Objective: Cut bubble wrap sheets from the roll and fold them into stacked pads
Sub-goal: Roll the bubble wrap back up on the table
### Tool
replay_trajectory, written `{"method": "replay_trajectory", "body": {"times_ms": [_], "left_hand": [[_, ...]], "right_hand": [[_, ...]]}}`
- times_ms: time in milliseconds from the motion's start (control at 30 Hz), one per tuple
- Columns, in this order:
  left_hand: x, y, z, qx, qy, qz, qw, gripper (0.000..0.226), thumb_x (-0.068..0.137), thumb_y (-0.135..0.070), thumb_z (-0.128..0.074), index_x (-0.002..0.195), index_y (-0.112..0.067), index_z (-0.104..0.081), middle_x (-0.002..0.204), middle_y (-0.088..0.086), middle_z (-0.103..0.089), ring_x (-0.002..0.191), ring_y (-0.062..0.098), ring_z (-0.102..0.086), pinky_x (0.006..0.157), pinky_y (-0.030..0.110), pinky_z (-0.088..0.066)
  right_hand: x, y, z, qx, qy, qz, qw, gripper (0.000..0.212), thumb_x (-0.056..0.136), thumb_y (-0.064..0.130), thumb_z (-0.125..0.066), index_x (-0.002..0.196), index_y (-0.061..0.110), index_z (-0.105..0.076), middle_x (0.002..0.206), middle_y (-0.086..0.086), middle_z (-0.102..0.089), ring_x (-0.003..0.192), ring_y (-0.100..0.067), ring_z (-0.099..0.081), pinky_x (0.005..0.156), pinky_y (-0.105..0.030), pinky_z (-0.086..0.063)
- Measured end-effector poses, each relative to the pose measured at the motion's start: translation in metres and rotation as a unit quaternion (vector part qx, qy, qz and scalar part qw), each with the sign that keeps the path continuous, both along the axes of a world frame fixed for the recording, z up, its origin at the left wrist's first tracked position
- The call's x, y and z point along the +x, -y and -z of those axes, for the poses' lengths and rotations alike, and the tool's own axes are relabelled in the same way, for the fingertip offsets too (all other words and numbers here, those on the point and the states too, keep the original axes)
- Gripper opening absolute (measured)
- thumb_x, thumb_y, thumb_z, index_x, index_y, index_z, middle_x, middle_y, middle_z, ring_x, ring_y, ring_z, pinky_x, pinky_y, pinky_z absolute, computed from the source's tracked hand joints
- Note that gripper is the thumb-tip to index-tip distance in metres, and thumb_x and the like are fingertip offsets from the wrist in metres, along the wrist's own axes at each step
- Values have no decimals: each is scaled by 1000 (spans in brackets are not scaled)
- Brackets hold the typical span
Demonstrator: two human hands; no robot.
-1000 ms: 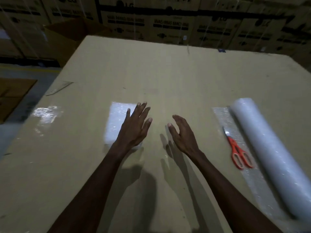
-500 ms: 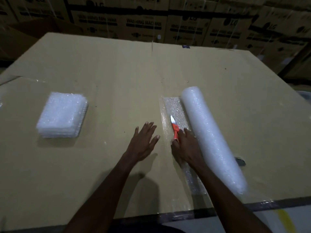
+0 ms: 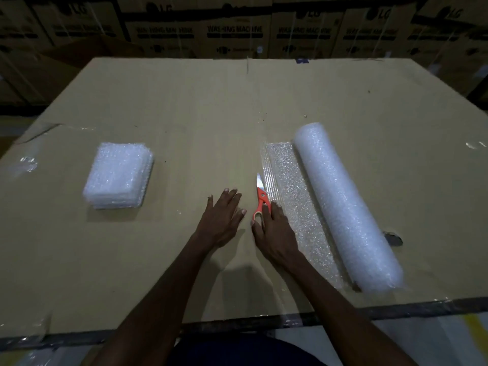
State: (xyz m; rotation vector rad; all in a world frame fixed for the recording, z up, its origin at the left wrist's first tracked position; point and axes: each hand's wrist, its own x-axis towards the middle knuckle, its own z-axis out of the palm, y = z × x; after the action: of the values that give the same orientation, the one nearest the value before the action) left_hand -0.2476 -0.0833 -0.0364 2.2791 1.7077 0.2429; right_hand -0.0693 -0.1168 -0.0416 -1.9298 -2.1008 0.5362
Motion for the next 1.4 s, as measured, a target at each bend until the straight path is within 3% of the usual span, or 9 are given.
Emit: {"method": "replay_trajectory", "body": {"times_ms": [300, 467, 600, 733, 833, 933, 1100, 1267, 1400], "left_hand": [[-29, -8, 6, 9, -6, 48, 999, 60, 106, -43, -18, 157, -13, -23, 166, 3, -18, 154, 20, -6, 121, 53, -7], [-17, -21, -1, 26, -4, 102, 994, 81, 93, -55, 2, 157, -12, -22, 166, 4, -19, 154, 22, -9, 119, 55, -11], [4, -37, -13, 46, 18, 128, 990, 84, 90, -56, 1, 156, -12, -26, 165, 5, -20, 154, 22, -10, 119, 55, -12], [37, -53, -29, 52, 27, 159, 985, 88, 87, -58, 3, 156, -11, -26, 165, 6, -21, 154, 23, -11, 119, 55, -11], [63, -63, -43, 61, 32, 177, 982, 78, 96, -57, -7, 156, -12, -26, 165, 4, -20, 154, 22, -10, 120, 55, -9], [87, -75, -51, 69, 12, 202, 977, 61, 106, -43, -32, 157, -11, -22, 167, 4, -15, 154, 21, -6, 120, 54, -9], [110, -95, -54, 73, -42, 225, 971, 72, 103, -41, -45, 159, -10, -10, 168, 6, -6, 154, 24, -4, 121, 55, -10], [112, -108, -55, 65, -68, 236, 967, 86, 100, -35, -55, 160, -14, 2, 168, 3, 4, 154, 24, -2, 119, 55, -16], [111, -114, -53, 54, -92, 259, 960, 93, 97, -31, -61, 159, -19, 7, 167, -1, 11, 154, 24, 1, 118, 55, -20]], "right_hand": [[-35, 26, 10, 10, -13, 3, 1000, 85, 96, 61, -11, 159, 7, -29, 165, -23, -25, 153, -37, -24, 124, -45, -18], [-21, 17, -4, 12, -43, 25, 999, 67, 105, 52, -30, 155, 7, -32, 163, -19, -31, 151, -35, -27, 123, -46, -22], [20, -4, -34, 79, -25, 100, 992, 62, 107, 38, -45, 155, 0, -34, 163, -22, -30, 151, -35, -28, 123, -42, -19], [78, -23, -52, 151, 22, 191, 970, 61, 103, 35, -41, 147, -8, -44, 152, -29, -44, 142, -43, -41, 119, -56, -26], [114, -33, -58, 116, 85, 243, 959, 56, 105, 29, -44, 149, -7, -40, 155, -29, -39, 144, -45, -36, 118, -61, -21], [127, -35, -55, 79, 99, 253, 959, 56, 105, 26, -46, 149, -7, -37, 152, -30, -41, 140, -47, -40, 114, -60, -30], [107, -29, -47, 85, 121, 199, 969, 54, 98, 17, -58, 145, -7, -46, 148, -33, -46, 132, -48, -50, 104, -55, -43], [96, -20, -63, 182, 58, 171, 967, 31, 90, 3, -64, 121, 5, -65, 124, -15, -69, 102, -40, -69, 71, -45, -56], [99, -20, -72, 153, 43, 227, 961, 52, 86, 19, -78, 133, 5, -60, 140, -13, -59, 121, -39, -54, 91, -46, -48]]}}
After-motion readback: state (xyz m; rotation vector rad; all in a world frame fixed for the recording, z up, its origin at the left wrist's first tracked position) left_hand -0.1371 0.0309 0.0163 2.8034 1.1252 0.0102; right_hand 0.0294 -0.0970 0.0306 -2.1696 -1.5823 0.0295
